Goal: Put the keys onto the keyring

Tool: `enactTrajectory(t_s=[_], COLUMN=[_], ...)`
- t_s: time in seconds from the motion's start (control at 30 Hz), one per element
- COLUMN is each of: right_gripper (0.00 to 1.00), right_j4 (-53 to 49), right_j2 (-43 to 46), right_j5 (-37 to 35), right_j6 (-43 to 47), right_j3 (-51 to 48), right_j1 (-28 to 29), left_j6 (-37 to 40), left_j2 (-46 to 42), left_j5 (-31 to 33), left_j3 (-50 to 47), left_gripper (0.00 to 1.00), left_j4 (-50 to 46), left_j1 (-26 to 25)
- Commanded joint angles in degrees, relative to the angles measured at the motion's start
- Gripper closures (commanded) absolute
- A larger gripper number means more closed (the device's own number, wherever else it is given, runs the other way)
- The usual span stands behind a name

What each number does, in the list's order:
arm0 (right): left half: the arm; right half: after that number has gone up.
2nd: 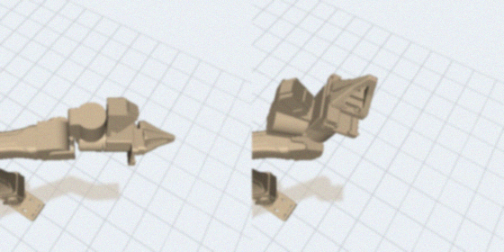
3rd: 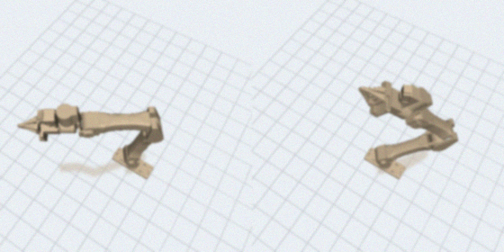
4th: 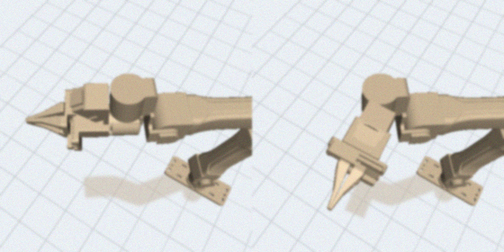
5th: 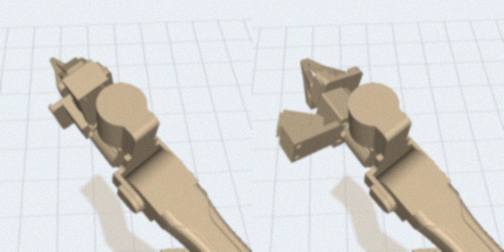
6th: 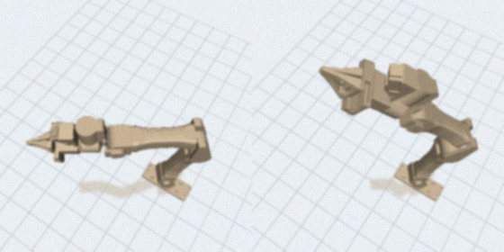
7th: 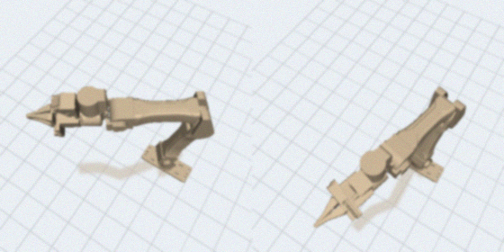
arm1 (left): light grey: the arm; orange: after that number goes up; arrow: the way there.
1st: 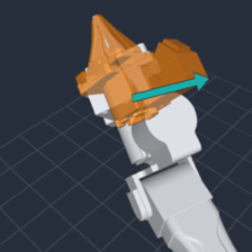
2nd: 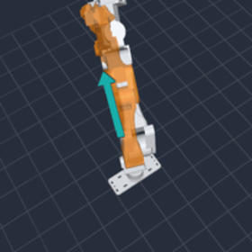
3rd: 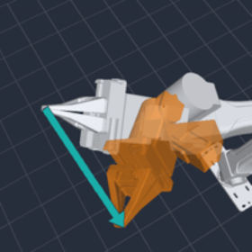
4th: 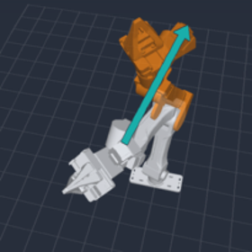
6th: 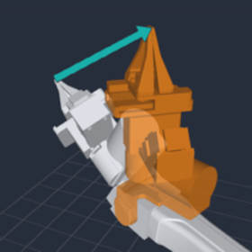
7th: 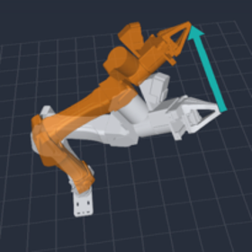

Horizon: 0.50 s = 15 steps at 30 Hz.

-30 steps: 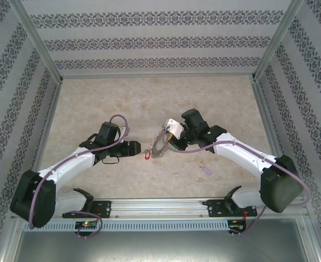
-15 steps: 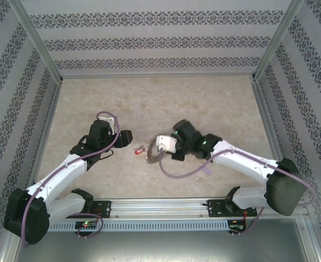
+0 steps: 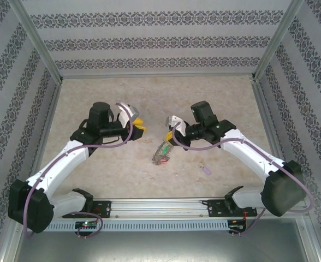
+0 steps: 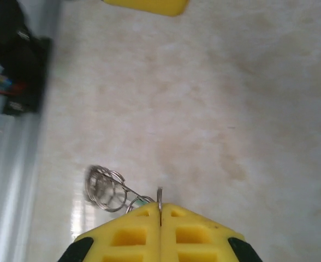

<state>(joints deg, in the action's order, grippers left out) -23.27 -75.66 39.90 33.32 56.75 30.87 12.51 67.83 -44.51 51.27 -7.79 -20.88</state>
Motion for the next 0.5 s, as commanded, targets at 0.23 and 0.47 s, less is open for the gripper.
enactTrajectory(t_s=[0.23,0.47], right_gripper=[1.00,1.00], right_j4=[10.57,9.11], right_j2=[-1.96,-2.72], right_j5=[-40.53,-36.11], right_j6=[13.63,9.34], right_j3=[-4.27,-7.49], right_j1=[16.60,19.31], left_j6=[4.27,1.45], left_j2=[-1.97,-4.36], left_j5=[7.29,16.62], left_j3=[-0.39,-2.47], left_gripper=[0.61,0.62], left_j4=[-2.91,-2.19], left_j1=[0.17,0.19])
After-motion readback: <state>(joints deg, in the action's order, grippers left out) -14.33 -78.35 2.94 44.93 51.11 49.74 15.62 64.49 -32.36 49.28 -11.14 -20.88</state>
